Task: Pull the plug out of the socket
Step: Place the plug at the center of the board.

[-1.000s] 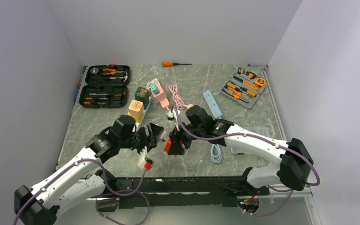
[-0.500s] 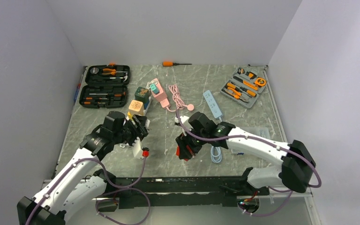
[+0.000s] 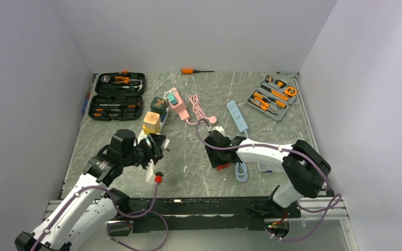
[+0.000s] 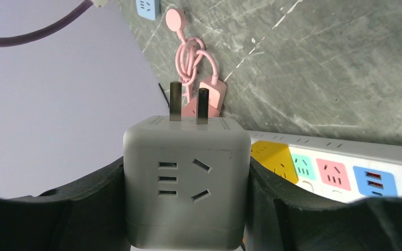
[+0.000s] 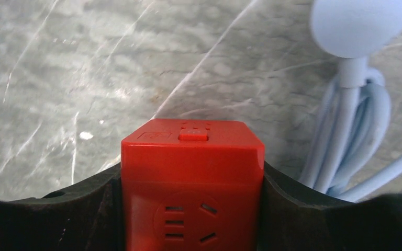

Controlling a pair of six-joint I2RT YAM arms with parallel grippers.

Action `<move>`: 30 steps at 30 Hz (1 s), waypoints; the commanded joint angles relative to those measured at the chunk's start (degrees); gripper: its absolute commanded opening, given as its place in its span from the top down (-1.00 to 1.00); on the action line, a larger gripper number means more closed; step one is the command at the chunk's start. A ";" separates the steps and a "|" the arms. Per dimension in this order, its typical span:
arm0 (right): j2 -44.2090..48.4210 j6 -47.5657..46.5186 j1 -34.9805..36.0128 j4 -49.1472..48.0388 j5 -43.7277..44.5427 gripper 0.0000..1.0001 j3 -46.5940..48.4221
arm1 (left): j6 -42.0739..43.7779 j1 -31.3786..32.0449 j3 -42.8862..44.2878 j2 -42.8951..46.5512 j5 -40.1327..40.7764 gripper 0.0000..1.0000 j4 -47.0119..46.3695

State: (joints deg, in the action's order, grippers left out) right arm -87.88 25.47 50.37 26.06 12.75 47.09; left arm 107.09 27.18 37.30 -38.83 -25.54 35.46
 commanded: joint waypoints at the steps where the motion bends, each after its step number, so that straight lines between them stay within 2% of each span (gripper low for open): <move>1: -0.79 7.57 -0.44 -1.59 10.48 0.04 -1.42 | 1.02 0.93 -0.24 0.14 -3.47 1.00 0.23; 3: -1.04 9.65 -0.57 -0.97 11.95 -0.29 -2.66 | 0.36 1.75 0.17 -0.22 -3.25 1.00 0.64; 5: -1.65 11.28 -0.91 -0.11 11.70 -0.92 -3.26 | -3.16 3.06 0.52 -0.18 -3.49 1.00 0.30; 6: -1.75 11.84 -0.89 0.12 11.45 -0.99 -3.58 | -4.76 4.24 0.64 -0.24 -3.76 1.00 0.42; 10: 1.76 12.95 -1.09 0.27 11.62 -0.99 -4.18 | -8.02 8.58 -0.18 -1.36 -2.96 1.00 2.24; 15: 12.17 11.88 -1.47 4.81 12.28 -0.99 0.72 | -12.72 13.10 -0.42 -5.23 -2.92 1.00 0.58; 20: 21.04 9.86 -2.13 6.62 13.58 -0.98 4.46 | -21.24 18.21 3.70 -16.93 -2.50 1.00 -1.77; 27: 26.82 10.05 -3.62 6.95 14.93 -0.94 3.68 | -22.27 23.31 4.10 -31.67 -3.30 1.00 -10.26; 30: 30.35 9.37 -4.23 7.08 16.91 -0.94 3.36 | -24.47 24.59 10.00 -39.50 -3.25 1.00 -8.69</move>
State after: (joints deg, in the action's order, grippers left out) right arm -62.28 35.99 46.85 31.68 25.74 50.70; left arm 86.11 50.00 39.88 -71.59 -26.79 29.58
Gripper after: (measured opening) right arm 0.970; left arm 0.640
